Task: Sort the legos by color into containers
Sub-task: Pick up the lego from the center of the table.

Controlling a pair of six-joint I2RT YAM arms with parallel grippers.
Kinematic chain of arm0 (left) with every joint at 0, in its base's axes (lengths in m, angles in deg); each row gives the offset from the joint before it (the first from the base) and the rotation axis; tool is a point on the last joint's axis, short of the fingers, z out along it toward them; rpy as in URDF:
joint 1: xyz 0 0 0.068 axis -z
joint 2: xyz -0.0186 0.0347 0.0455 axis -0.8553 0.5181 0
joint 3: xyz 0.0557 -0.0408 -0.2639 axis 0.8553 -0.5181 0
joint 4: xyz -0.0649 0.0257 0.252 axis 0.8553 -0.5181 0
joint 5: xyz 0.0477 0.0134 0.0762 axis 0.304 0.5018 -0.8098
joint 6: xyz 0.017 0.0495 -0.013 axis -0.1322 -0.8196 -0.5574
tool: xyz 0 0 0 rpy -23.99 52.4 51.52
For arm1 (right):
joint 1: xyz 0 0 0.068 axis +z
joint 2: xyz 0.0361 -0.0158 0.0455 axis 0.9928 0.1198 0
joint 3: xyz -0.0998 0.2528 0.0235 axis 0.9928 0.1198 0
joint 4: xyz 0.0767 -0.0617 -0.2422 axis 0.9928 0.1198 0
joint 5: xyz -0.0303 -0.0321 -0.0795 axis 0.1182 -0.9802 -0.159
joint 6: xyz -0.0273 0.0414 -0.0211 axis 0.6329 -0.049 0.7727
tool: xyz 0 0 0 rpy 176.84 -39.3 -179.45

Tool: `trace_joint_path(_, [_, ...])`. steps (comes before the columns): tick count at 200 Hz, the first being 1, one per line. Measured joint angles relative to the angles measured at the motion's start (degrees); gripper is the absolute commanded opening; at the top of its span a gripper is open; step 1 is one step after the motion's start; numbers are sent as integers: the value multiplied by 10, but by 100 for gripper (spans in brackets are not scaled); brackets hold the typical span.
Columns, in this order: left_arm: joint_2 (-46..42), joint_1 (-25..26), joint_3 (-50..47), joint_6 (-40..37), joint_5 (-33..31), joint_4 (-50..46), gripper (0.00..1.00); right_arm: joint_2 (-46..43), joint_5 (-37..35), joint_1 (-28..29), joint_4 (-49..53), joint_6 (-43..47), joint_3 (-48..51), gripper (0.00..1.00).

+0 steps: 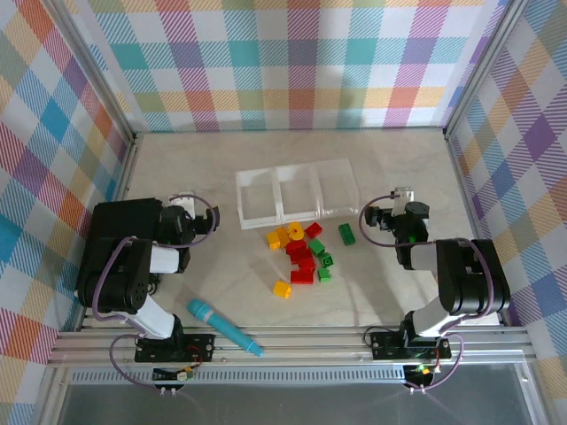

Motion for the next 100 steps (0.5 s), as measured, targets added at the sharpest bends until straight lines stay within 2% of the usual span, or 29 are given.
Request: trace_joint_path(100, [0, 0, 0, 0, 0, 0, 100, 0, 4, 0, 0, 0, 0, 99])
